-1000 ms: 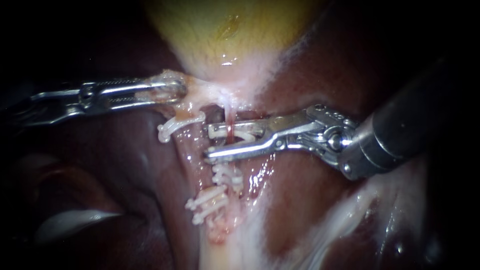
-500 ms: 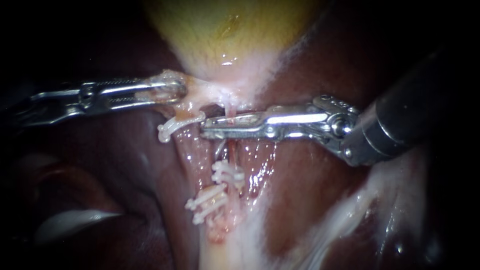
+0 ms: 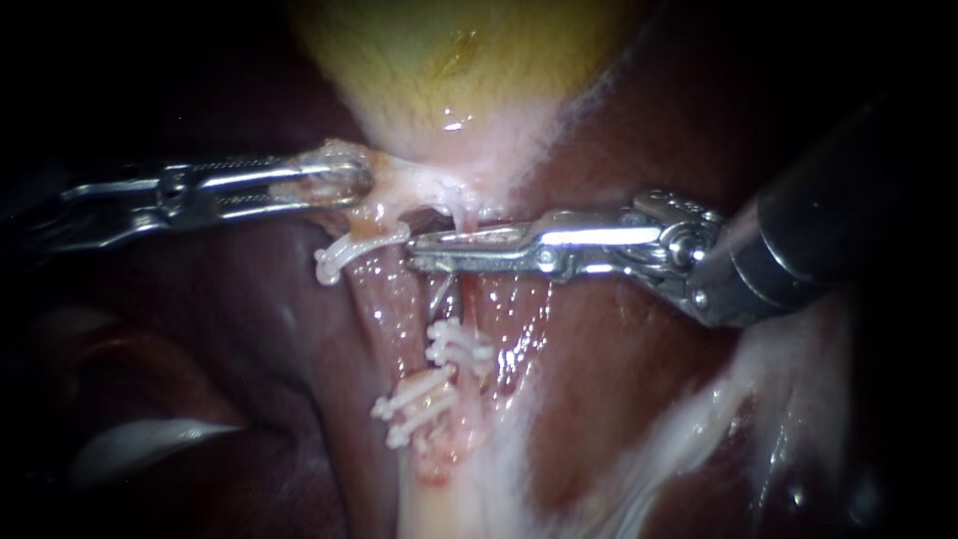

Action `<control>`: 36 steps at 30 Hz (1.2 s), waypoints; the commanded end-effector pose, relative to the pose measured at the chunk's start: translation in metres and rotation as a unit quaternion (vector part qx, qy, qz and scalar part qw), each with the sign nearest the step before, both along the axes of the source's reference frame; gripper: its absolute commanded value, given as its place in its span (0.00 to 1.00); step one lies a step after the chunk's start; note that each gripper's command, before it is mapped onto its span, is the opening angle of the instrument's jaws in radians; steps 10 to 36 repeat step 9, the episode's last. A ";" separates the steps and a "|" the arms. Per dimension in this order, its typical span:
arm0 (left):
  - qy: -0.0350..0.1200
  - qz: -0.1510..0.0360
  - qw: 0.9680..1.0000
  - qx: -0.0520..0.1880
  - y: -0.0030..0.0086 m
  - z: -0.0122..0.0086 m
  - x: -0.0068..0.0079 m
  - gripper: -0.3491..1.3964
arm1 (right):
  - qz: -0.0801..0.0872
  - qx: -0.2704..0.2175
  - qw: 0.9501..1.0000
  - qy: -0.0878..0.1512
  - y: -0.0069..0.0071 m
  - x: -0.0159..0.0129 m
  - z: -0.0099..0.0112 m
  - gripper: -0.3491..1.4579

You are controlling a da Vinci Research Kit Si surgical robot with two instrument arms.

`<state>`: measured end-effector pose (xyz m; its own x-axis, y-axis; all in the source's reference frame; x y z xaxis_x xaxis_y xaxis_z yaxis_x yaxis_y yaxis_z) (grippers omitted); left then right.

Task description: Clipping third clip right tube

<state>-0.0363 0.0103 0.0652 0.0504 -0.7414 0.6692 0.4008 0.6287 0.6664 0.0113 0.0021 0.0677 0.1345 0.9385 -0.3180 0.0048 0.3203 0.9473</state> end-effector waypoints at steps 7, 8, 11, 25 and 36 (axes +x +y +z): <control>0.000 0.000 1.000 0.000 0.0000 0.0000 0.0000 0.00 | 0.000 0.000 1.000 0.000 0.0000 0.0000 0.0000 0.00; 0.000 0.000 1.000 0.000 0.0000 0.0000 0.0000 0.00 | 0.000 0.000 1.000 0.000 0.0000 0.0000 0.0000 0.00; 0.000 0.000 1.000 0.000 0.0000 0.0000 0.0000 0.00 | 0.000 0.000 1.000 0.000 0.0000 0.0000 0.0000 0.00; 0.000 0.000 1.000 0.000 0.0000 0.0000 0.0000 0.00 | 0.000 0.000 1.000 0.000 0.0000 0.0000 0.0000 0.00; 0.000 0.000 1.000 0.000 0.0000 0.0000 0.0000 0.00 | 0.000 0.000 1.000 0.000 0.0000 0.0000 0.0000 0.00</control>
